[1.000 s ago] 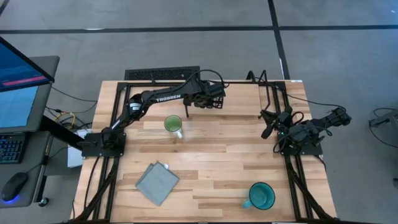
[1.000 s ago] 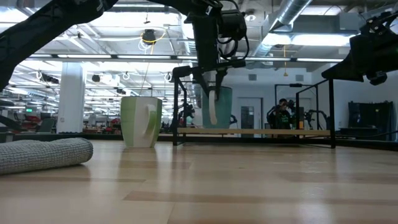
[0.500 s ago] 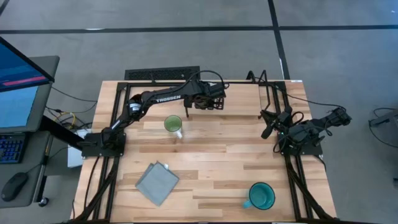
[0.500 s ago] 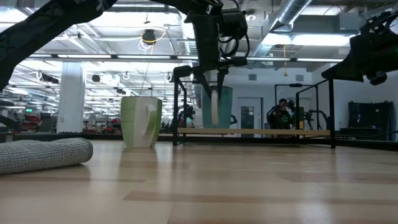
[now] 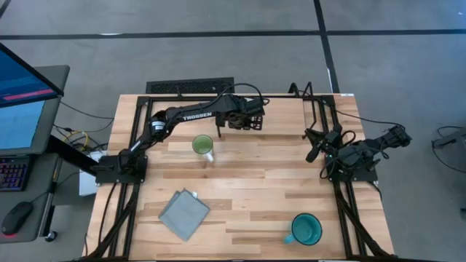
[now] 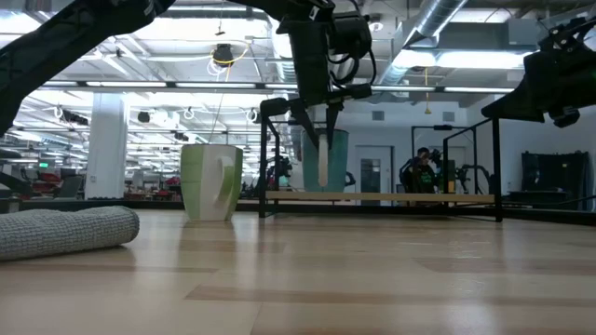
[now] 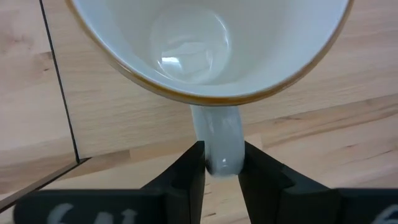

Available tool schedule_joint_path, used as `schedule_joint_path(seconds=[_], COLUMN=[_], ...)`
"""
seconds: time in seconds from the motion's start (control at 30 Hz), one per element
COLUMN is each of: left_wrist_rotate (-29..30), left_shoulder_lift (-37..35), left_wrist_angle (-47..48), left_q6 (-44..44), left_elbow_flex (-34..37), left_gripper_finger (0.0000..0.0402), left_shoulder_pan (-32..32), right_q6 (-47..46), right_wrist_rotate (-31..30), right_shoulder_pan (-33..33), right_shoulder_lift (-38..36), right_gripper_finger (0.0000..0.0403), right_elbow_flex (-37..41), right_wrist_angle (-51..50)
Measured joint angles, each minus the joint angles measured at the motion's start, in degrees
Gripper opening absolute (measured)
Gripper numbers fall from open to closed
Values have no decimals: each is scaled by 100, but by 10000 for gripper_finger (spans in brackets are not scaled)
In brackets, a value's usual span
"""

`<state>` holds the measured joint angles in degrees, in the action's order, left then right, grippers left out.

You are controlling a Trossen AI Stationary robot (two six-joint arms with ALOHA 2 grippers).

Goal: Stack small to large cups/mugs on shelf
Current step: Put the light blue mug on the shelf, then put the green mug on the shelf

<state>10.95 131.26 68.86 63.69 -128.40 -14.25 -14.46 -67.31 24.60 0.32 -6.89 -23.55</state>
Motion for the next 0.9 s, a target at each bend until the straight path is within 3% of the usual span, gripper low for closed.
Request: schedule_joint_path(seconds=[0.33, 0.47, 0.73, 0.9], left_wrist_rotate=[13, 93, -69, -857], left_shoulder_lift=[11, 15, 15, -2], left_wrist_angle=[-2, -8, -12, 148], left_q6=[-171, -171, -439, -688], left_elbow_flex=[4, 4, 4, -6], left_gripper_finger=[80, 98, 213, 289], left_shoulder_pan=[-1, -1, 16, 36], right_q6=[0, 0, 16, 461], right_wrist_rotate=[0, 0, 0, 0], right_shoulder_pan=[0, 0, 0, 0], right_shoulder_lift=[0, 0, 0, 0], right_gripper_finger=[74, 74, 74, 74], right_elbow_flex=[2, 2, 1, 2], right_wrist_angle=[0, 0, -2, 0])
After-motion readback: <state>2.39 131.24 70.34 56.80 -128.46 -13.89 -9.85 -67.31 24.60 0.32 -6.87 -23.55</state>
